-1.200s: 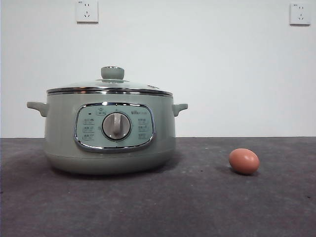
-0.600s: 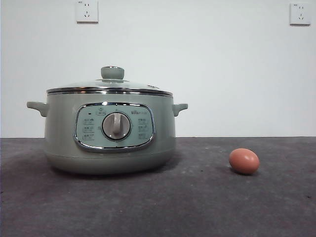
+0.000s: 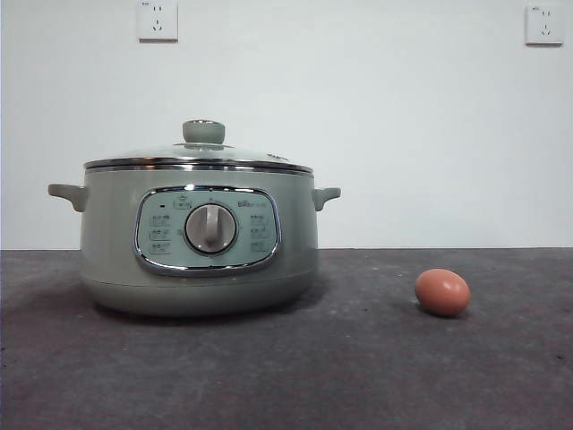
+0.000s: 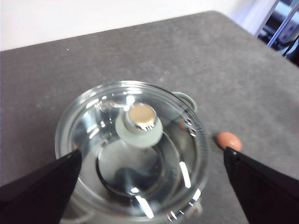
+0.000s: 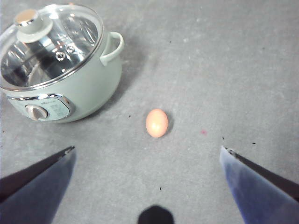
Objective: Pick up the egg,open the lid,put the egg in the pot,close the lid
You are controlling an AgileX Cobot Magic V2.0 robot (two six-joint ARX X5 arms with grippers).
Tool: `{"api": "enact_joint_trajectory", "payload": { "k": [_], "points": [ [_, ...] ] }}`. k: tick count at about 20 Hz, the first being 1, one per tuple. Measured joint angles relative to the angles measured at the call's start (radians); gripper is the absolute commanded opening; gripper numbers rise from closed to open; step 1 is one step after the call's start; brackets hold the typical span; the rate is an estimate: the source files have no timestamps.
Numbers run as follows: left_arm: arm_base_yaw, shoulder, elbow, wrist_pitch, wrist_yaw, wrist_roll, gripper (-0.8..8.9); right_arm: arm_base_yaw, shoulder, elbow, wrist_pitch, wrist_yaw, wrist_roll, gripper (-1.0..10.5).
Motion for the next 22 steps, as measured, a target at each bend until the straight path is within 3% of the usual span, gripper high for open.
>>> {"api": "enact_joint_trajectory", "payload": {
  "k": [6, 10, 20, 21, 22],
  "points": [
    [-0.116, 0.299, 0.175, 0.003, -0.135, 0.069, 6.26, 0.0, 0.024, 0.0, -0.004, 0.0, 0.0, 6.0],
    [-0.157, 0.415, 0.192, 0.025, -0.186, 0.096, 6.26, 0.0, 0.037, 0.0, -0.013, 0.0, 0.0, 6.0],
    [-0.18, 0.528, 0.192, 0.08, -0.219, 0.109, 6.25, 0.0, 0.051, 0.0, -0.026, 0.0, 0.0, 6.0],
    [-0.181, 0.531, 0.192, 0.08, -0.219, 0.109, 6.17, 0.0, 0.051, 0.0, -0.026, 0.0, 0.0, 6.0],
    [-0.182, 0.531, 0.192, 0.081, -0.219, 0.109, 5.49, 0.0, 0.052, 0.0, -0.026, 0.0, 0.0, 6.0]
  ]
}}
